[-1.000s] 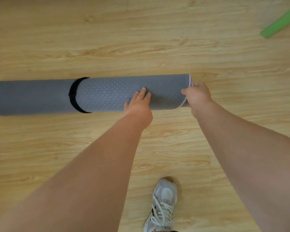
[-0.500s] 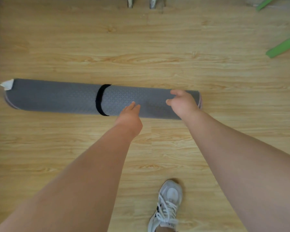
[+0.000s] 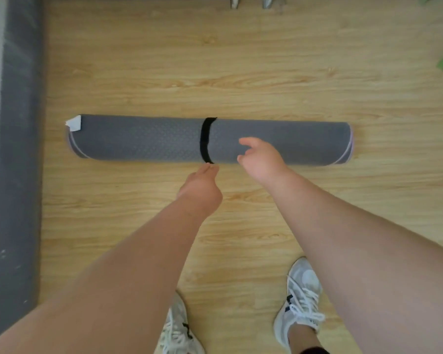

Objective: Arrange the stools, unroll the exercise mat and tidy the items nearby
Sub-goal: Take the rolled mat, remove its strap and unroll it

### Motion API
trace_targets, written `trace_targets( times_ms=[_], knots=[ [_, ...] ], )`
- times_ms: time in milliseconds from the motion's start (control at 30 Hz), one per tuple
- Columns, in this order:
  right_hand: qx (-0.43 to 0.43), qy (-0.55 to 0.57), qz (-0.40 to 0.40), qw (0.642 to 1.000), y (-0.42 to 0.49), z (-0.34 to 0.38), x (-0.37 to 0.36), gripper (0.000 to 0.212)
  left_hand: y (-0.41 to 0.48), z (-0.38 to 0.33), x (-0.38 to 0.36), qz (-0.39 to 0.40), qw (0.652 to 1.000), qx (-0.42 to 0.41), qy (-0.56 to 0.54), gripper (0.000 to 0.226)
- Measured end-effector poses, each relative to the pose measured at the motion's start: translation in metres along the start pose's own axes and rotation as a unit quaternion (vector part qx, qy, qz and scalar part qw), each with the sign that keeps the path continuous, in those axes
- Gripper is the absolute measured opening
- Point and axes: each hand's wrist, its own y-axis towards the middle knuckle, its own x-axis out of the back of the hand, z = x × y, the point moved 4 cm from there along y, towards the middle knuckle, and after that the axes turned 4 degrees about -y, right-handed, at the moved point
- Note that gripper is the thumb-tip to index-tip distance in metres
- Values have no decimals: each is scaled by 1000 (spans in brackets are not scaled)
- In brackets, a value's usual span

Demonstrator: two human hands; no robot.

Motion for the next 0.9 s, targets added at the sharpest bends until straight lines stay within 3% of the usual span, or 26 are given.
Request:
trace_targets(
  times_ms=[100,233,500,667,833,867,900],
  knots=[
    [18,-3,-15,1000,3,12,-25,51,0,22,-13,3,999,-25,-27,63],
    [84,-62,-39,994,21,25,-47,51,14,53,-19,-54,997,-27,-41,63],
    [167,-159,-57,971,82,34,-74,47,68,74,-28,-182,976,-94,72,64],
    [229,-276,-127,925,116,45,-79,30,113,79,-18,-271,936,-148,171,77],
    [313,-314,-154,883,114,54,-83,16,120,100,-1,-272,894,-188,301,106],
    [348,-302,-226,858,135,45,-77,14,147,93,-5,-328,860,-200,335,109],
    [366,-300,-248,845,146,41,-76,12,157,92,-6,-335,848,-199,360,112]
  ],
)
